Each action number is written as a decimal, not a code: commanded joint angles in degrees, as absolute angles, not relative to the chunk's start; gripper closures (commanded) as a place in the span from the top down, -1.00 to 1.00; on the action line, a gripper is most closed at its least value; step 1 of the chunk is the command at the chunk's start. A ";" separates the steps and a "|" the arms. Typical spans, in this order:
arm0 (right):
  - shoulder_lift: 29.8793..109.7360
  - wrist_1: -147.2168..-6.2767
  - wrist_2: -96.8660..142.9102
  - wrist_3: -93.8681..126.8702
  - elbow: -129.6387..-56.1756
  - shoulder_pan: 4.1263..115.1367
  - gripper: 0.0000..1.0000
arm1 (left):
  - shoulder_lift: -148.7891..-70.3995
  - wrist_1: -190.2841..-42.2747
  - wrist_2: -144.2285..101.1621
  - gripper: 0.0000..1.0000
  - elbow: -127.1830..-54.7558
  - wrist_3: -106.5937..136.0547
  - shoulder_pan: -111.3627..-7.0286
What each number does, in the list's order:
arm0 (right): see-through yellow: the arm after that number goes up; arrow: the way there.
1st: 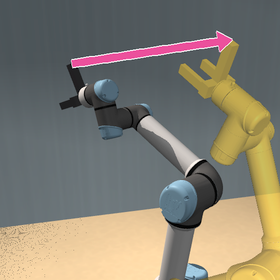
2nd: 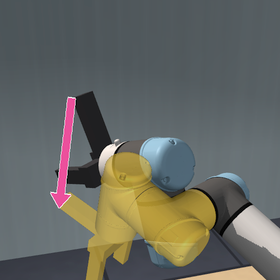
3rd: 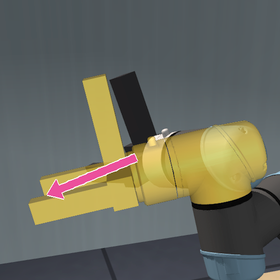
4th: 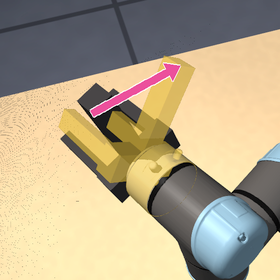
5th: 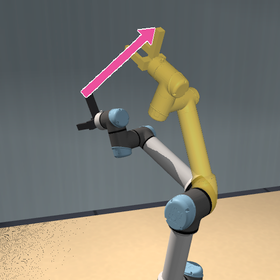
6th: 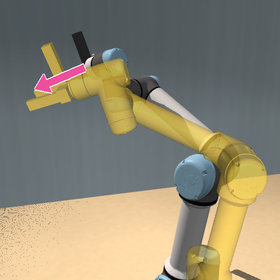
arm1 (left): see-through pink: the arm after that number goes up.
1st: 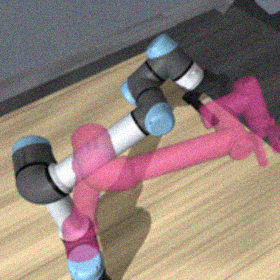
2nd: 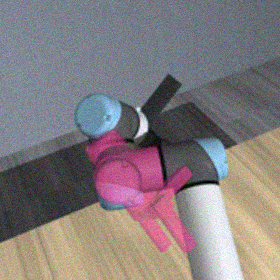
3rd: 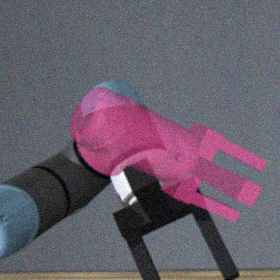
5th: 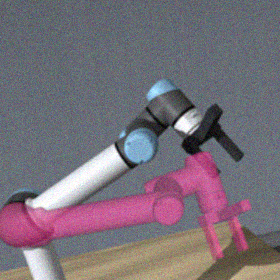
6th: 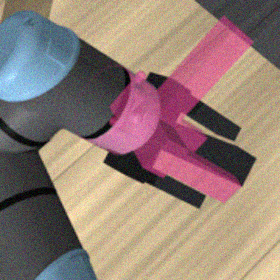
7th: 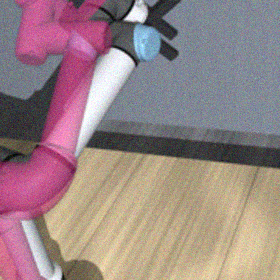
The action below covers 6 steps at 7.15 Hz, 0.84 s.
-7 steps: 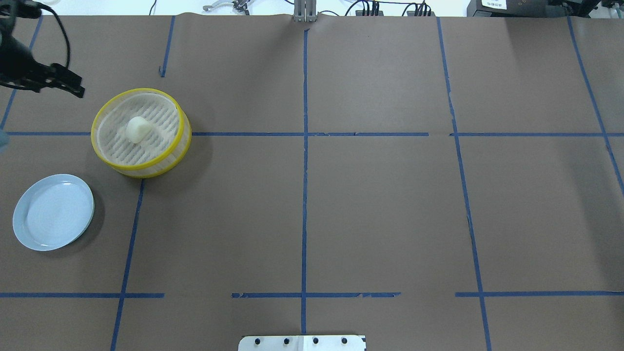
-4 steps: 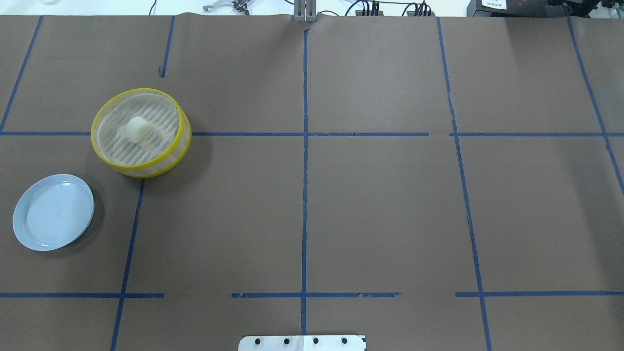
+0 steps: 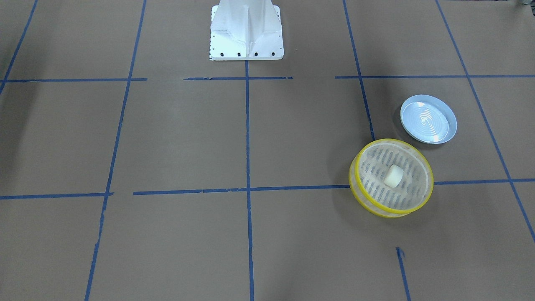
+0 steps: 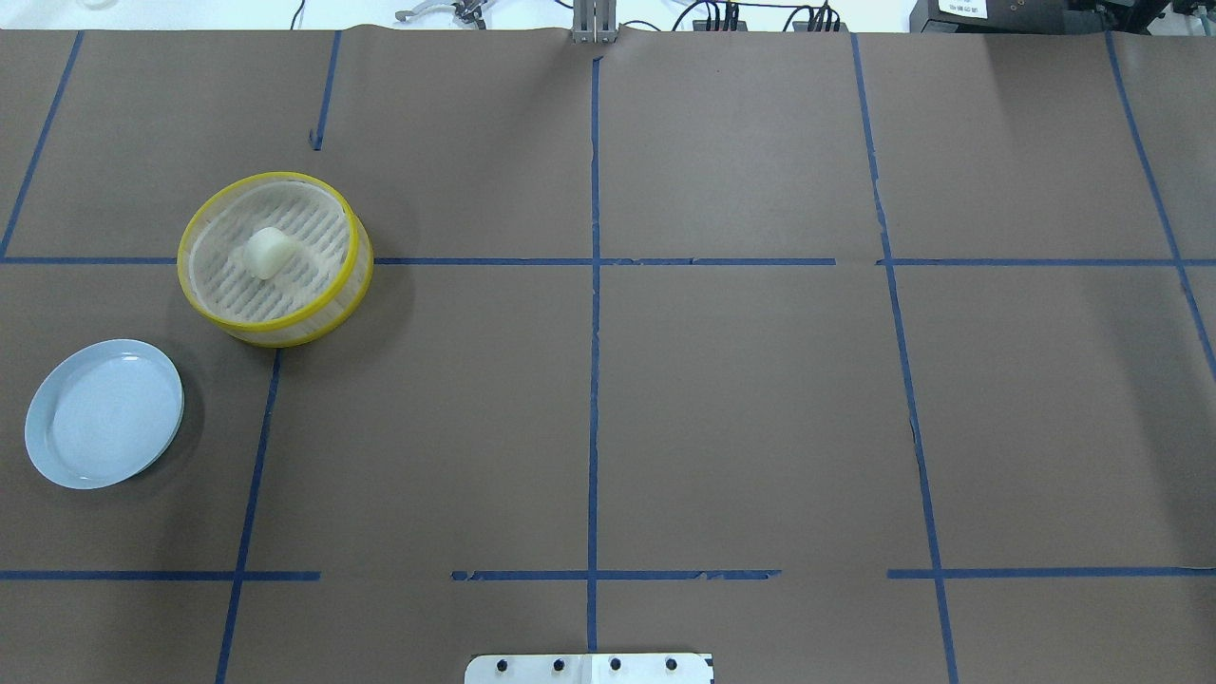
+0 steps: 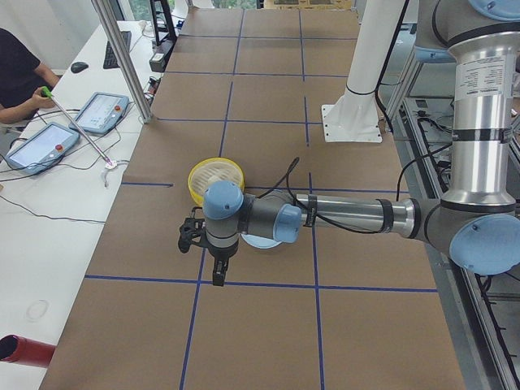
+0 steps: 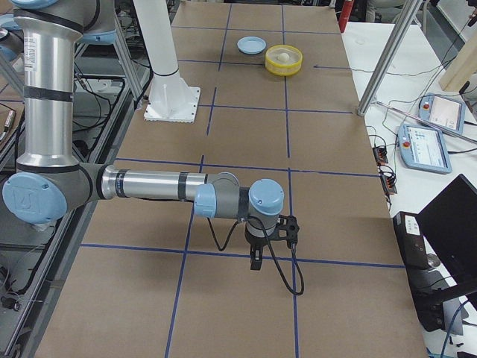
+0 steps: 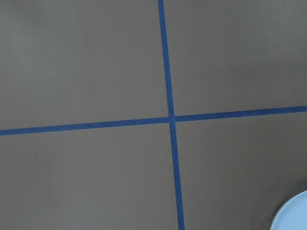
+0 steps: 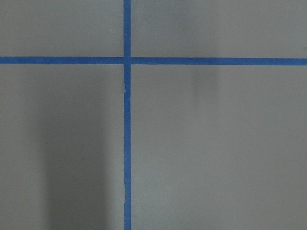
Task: Place bun in steamer
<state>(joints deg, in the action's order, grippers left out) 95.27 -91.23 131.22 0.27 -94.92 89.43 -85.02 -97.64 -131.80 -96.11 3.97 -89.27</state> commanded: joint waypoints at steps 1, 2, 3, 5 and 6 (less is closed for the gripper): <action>95.27 -91.23 131.22 0.26 -94.92 89.39 1.00 | -80.70 -97.74 -131.92 1.00 -95.80 -5.02 -90.35; 95.27 -91.23 131.22 0.26 -94.92 89.47 1.00 | -80.60 -97.39 -131.75 1.00 -95.63 -7.97 -90.44; 95.27 -91.23 131.22 0.26 -94.92 89.47 1.00 | -80.77 -96.51 -131.84 1.00 -95.63 -7.74 -90.44; 95.27 -91.23 131.22 0.26 -94.92 89.38 1.00 | -81.56 -90.81 -131.92 1.00 -96.33 -7.73 -92.10; 95.27 -91.23 131.22 0.26 -94.92 89.47 1.00 | -81.56 -90.79 -131.92 1.00 -96.42 -7.65 -92.11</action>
